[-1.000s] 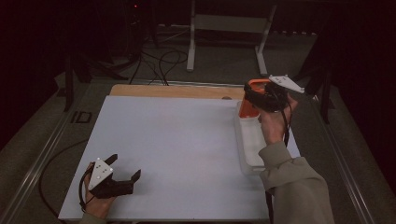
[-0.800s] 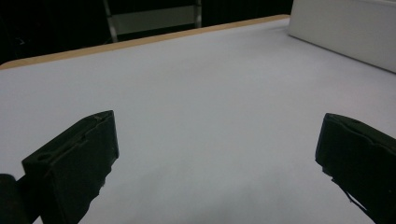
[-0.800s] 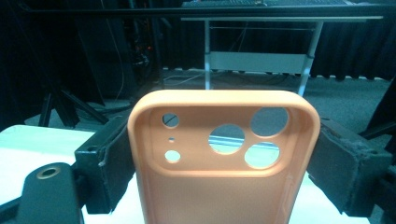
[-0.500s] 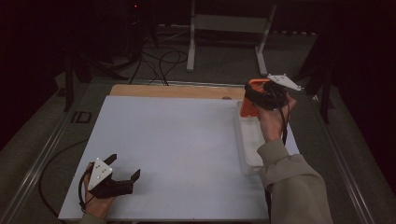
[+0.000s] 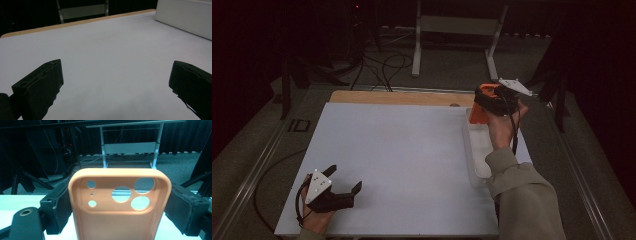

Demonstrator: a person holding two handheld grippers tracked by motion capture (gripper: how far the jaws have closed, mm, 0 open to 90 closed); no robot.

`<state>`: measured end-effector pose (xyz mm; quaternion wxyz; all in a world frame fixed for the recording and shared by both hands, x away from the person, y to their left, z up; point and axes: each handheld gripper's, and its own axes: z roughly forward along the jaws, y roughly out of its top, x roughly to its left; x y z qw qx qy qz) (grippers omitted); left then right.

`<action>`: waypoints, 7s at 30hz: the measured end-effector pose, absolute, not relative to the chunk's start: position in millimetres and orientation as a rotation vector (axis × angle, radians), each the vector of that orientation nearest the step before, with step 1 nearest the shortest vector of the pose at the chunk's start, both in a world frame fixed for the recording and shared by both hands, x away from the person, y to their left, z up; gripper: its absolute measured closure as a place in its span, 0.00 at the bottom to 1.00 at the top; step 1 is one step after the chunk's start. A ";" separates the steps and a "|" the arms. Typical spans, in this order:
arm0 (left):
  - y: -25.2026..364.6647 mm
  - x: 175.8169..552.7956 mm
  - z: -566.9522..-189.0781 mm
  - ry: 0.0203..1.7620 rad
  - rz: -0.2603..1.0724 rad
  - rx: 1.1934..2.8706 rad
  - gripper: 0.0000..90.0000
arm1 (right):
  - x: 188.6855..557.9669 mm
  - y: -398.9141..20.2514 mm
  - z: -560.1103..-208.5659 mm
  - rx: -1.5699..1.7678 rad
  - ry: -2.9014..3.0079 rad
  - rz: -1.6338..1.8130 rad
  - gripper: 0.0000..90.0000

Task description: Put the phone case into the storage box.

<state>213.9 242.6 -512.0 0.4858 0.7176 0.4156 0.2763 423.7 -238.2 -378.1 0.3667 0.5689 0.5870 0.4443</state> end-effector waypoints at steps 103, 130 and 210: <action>245.0 212.1 -510.4 1.017 0.675 1.724 0.00 | 466.5 -238.9 -445.2 1.576 1.598 0.968 0.17; 245.5 211.8 -510.2 1.017 0.673 1.722 0.00 | 473.3 -236.8 -457.0 1.582 1.655 0.902 0.16; 241.5 214.2 -512.3 1.020 0.653 1.750 0.00 | 385.4 -246.0 -417.5 1.339 1.876 1.164 0.09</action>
